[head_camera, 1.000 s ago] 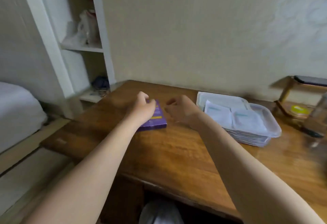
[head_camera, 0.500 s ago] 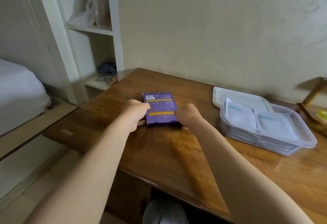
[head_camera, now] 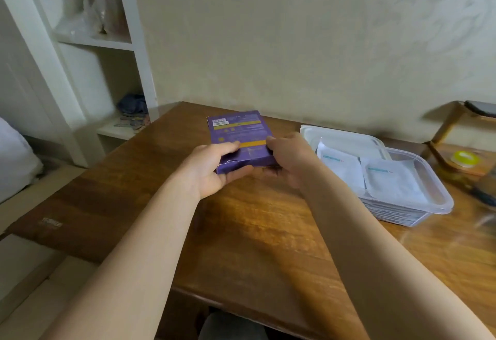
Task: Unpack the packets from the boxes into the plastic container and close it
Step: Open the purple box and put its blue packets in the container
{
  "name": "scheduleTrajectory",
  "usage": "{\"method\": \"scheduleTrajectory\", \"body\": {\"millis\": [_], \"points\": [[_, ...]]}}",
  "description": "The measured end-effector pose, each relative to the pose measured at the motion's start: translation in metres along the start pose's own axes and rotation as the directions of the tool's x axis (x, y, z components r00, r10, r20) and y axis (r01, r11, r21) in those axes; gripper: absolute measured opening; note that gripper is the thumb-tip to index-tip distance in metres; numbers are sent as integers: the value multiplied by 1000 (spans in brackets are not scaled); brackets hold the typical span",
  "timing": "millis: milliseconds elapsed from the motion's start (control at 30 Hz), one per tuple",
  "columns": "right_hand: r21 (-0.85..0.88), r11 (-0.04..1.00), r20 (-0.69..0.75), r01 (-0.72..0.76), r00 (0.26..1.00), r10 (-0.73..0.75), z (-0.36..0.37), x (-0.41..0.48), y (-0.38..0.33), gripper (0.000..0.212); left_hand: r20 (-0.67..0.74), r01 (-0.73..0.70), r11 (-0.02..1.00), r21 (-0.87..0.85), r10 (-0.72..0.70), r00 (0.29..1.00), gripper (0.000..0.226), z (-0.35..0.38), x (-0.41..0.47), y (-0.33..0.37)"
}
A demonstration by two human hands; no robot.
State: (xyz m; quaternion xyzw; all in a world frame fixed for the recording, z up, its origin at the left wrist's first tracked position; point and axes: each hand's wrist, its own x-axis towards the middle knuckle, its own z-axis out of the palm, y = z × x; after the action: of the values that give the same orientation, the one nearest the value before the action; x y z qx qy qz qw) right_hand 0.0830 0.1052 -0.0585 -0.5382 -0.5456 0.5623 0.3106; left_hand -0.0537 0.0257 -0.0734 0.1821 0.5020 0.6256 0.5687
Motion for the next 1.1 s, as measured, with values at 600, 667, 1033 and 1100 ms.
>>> {"method": "scheduleTrajectory", "body": {"millis": [600, 667, 1033, 1100], "points": [[-498, 662, -74, 560, 733, -676, -173, 37, 24, 12, 197, -305, 943, 130, 277, 940, 35, 174, 58, -47], [-508, 652, -89, 563, 719, -689, -179, 44, 24, 10, 208, -309, 941, 137, 278, 938, 29, 181, 66, -50], [-698, 493, -17, 520, 676, -737, -178, 64, 30, 10, 242, -348, 927, 142, 309, 920, 24, 191, 78, -55], [-708, 481, 3, 517, 684, -730, -179, 63, 32, 9, 237, -340, 931, 131, 303, 923, 23, 191, 79, -54]]}}
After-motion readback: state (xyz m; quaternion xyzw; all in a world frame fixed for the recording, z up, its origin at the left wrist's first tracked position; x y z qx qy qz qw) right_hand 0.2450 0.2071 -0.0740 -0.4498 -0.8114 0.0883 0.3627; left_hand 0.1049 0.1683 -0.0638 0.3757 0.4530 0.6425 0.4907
